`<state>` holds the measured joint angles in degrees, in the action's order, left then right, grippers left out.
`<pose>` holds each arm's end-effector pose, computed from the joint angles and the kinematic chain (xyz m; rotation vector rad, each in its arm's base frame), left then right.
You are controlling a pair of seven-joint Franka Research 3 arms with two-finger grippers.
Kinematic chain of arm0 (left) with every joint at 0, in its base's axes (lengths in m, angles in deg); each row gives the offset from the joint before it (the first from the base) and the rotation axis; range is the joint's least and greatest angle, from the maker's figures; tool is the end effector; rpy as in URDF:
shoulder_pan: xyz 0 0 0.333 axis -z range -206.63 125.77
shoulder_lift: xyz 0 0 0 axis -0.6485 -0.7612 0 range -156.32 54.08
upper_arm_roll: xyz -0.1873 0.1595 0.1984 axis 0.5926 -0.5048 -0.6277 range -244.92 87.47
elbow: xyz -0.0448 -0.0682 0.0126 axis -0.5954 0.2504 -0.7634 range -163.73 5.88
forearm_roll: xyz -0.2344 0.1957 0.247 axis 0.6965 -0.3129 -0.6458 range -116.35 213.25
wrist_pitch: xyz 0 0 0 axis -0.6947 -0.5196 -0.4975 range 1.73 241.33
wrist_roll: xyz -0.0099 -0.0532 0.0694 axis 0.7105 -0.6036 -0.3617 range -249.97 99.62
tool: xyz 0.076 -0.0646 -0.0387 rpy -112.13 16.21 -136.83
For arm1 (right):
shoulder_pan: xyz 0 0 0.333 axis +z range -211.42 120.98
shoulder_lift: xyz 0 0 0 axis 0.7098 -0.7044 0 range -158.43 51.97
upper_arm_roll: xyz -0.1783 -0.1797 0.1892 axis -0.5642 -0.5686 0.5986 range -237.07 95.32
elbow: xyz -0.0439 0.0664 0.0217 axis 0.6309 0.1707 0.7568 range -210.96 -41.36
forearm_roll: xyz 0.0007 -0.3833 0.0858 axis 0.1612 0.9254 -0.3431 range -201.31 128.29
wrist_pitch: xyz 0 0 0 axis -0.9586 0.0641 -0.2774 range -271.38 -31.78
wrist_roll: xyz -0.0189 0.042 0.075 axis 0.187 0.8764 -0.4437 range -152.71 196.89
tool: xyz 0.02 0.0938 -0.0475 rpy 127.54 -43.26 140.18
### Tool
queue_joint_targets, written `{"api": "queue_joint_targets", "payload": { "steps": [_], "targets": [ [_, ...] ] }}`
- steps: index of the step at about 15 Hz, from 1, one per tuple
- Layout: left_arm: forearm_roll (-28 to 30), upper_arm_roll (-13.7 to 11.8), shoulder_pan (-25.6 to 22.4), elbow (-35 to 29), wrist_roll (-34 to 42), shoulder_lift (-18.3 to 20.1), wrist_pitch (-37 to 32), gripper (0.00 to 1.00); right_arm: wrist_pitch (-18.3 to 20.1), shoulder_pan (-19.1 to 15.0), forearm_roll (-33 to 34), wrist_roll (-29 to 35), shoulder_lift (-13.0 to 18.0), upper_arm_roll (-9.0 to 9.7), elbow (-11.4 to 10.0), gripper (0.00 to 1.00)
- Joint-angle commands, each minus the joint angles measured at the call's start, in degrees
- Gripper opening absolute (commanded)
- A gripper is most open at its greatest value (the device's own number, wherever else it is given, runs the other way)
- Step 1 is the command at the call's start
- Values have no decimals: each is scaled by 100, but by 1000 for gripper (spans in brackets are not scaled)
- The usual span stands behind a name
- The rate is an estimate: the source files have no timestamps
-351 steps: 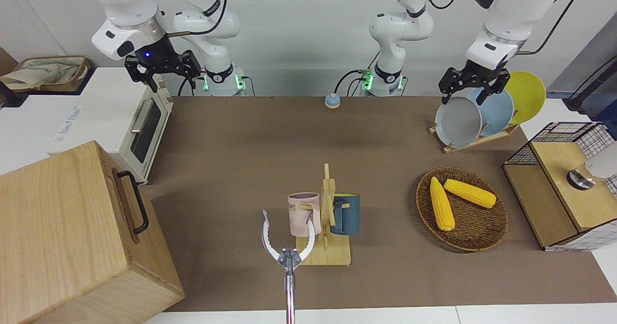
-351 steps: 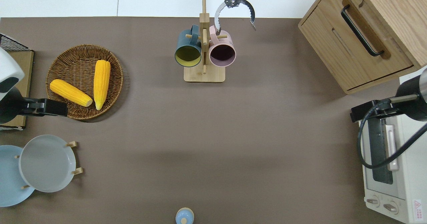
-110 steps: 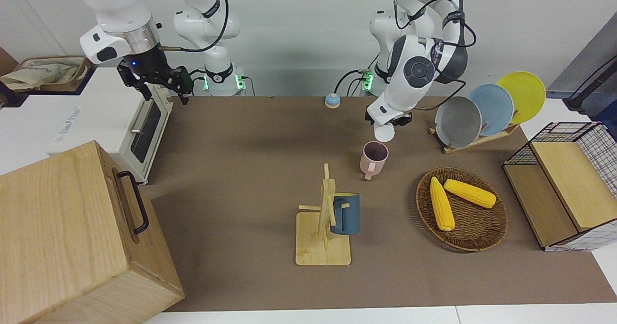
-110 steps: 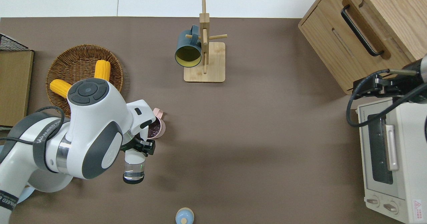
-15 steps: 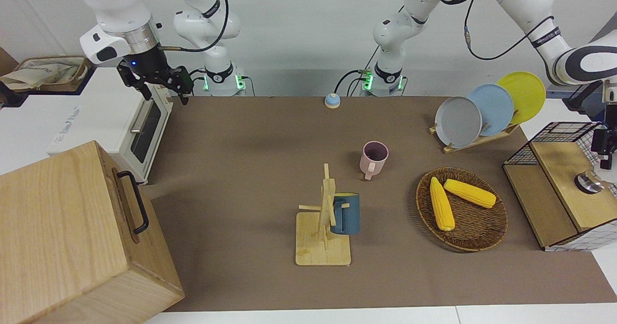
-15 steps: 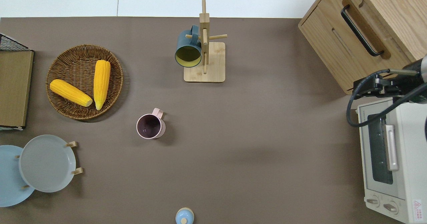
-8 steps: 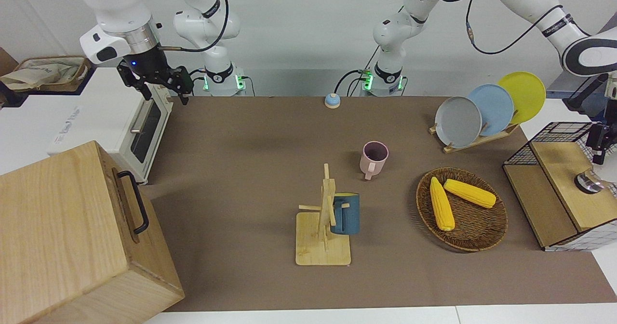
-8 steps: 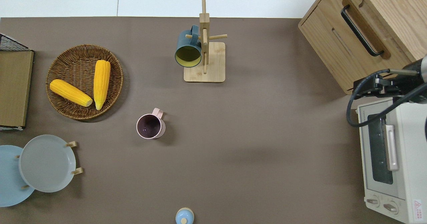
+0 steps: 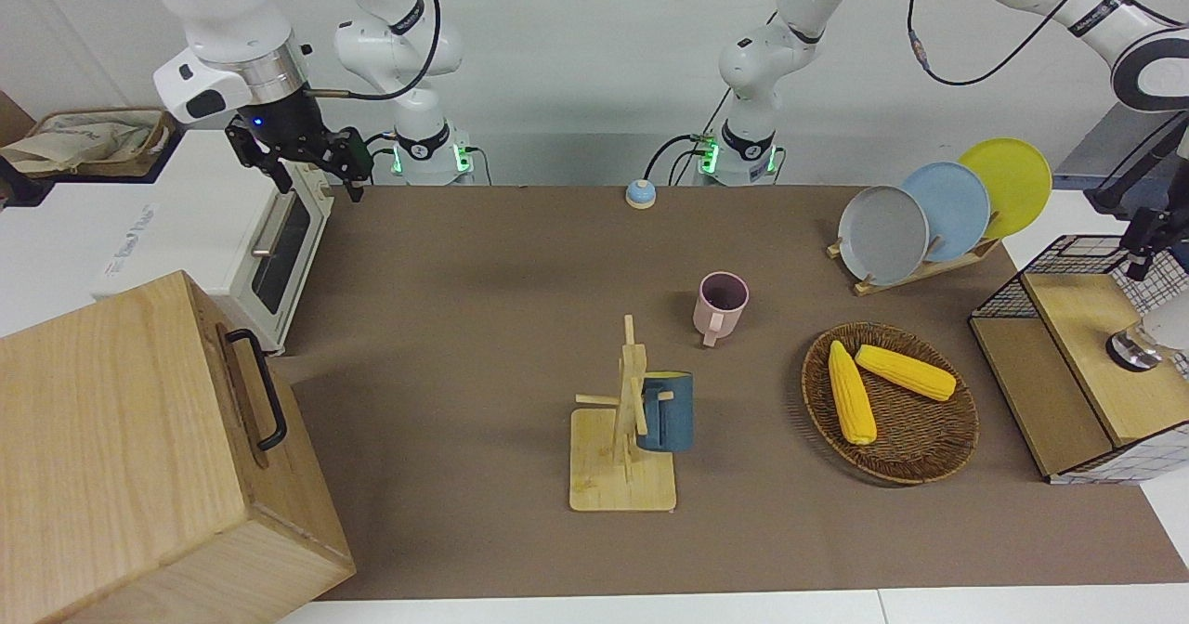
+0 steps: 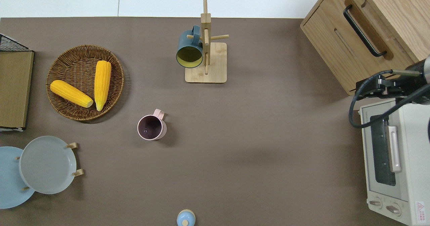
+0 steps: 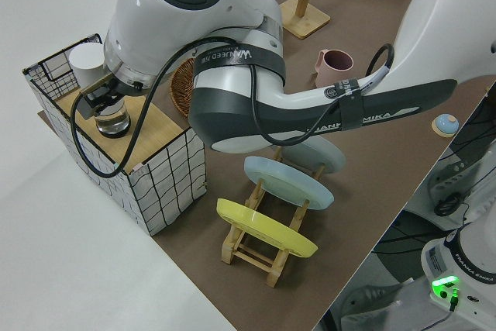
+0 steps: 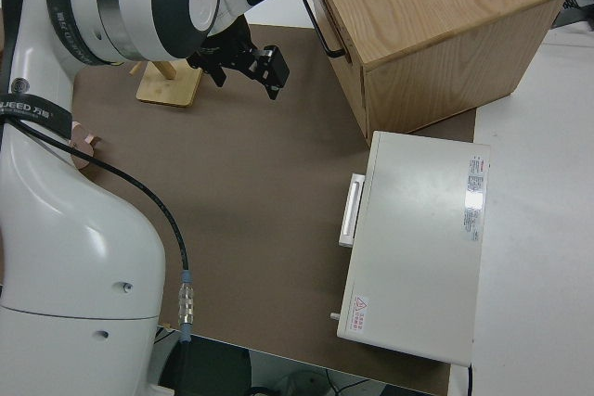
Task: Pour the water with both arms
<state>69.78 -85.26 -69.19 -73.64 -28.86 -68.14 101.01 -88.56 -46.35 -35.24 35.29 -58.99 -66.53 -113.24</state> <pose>0.5732 0.3760 0.5389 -3.0435 0.0756 -0.7490 0.5707 0.0268 0.6488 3.1088 -0.2762 -0.0601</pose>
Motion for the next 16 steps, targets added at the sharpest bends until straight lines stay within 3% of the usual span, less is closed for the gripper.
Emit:
{"api": "queue_joint_targets", "payload": {
  "steps": [1, 6, 10, 16],
  "targets": [
    [-549, -112, 169, 17, -517, 418, -817, 993, -38, -28, -57, -72, 119, 5, -140, 985],
    [-1543, -103, 678, 17, -1597, 1033, -1785, 993, -38, -28, -57, -72, 119, 5, -140, 985],
    [-2167, -112, 1512, 8, -2372, 1359, -2488, 995, -38, -28, -65, -72, 119, 5, -140, 983],
    [-2291, -103, 2752, -1, -3050, 1517, -3113, 998, -38, -28, -57, -72, 119, 5, -140, 985]
  ]
}}
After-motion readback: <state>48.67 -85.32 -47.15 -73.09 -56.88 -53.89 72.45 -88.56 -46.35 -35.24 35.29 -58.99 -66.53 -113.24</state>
